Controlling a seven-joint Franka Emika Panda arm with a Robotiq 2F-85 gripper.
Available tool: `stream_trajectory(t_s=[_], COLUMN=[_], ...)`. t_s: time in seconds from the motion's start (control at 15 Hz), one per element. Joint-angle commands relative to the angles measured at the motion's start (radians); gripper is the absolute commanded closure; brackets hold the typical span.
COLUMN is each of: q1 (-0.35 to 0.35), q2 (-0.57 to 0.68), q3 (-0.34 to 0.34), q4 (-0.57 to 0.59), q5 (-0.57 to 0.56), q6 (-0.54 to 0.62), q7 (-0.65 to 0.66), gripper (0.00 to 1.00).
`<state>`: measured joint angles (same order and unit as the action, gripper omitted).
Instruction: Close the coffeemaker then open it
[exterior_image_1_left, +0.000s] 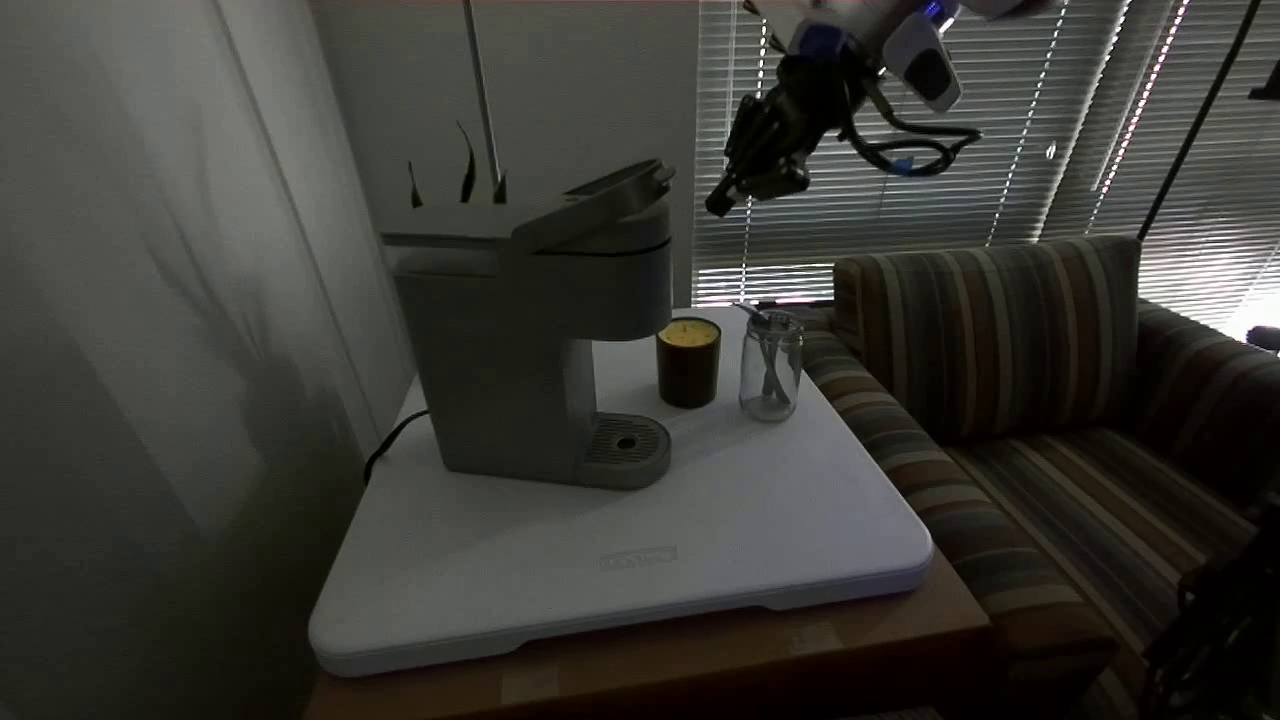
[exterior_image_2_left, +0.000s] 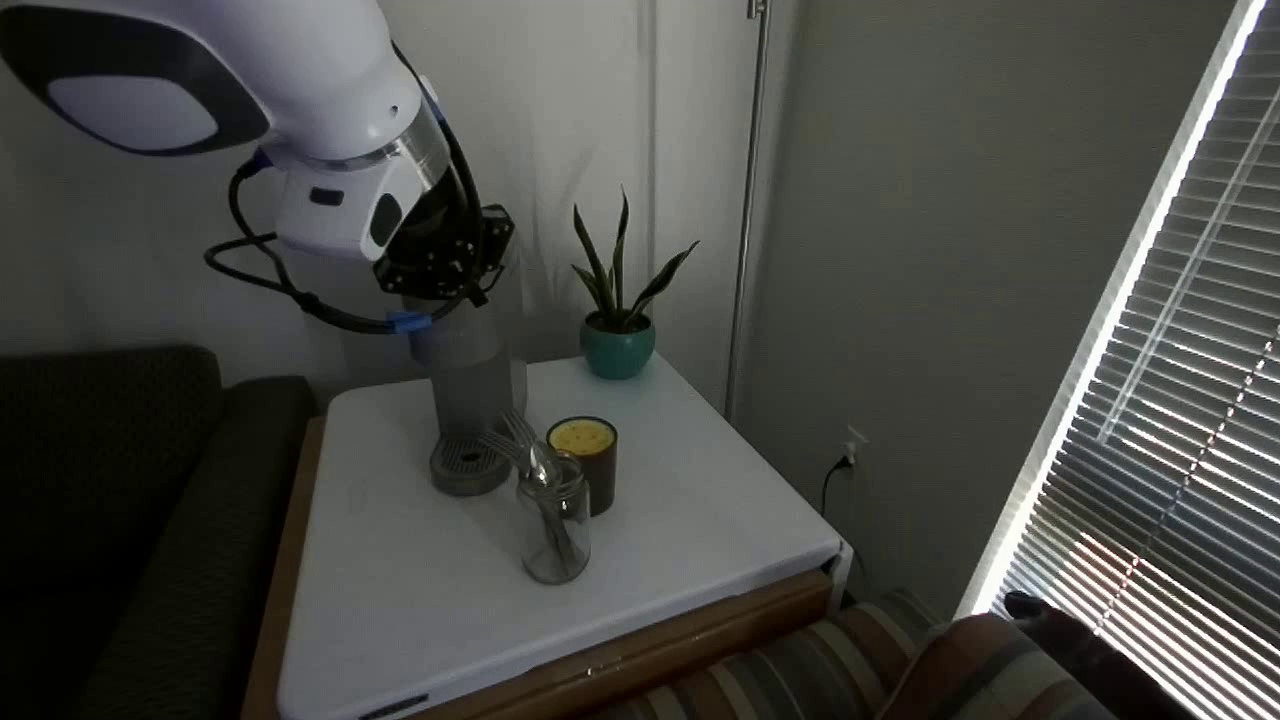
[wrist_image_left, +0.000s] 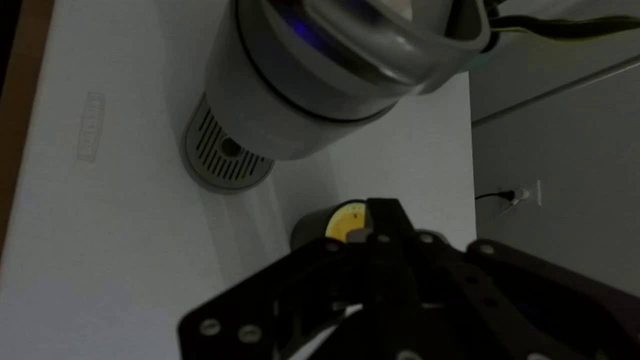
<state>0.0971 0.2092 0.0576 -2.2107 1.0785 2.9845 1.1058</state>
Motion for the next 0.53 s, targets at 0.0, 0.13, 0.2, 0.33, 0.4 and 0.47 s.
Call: stream_trajectory(t_s=[0.0, 0.13, 0.2, 0.33, 0.4, 0.47], q1=[0.037, 0.048, 0.052, 0.048, 0.044, 0.041], q2=[-0.099, -0.141, -0.163, -0.201, -0.218, -0.235], q3=[-0.072, -0.112, -0.129, -0.142, -0.140, -0.135], q4=[-0.095, -0.113, -0.114, -0.097, -0.084, -0.073], q5=[-0.251, -0.434, -0.524, -0.674, -0.729, -0.766], q6=[-0.031, -0.074, -0.105, -0.184, -0.223, -0.257], q7=[0.127, 0.213, 0.254, 0.318, 0.338, 0.348], gripper=[1.00, 1.00, 1.00, 1.00, 1.00, 1.00])
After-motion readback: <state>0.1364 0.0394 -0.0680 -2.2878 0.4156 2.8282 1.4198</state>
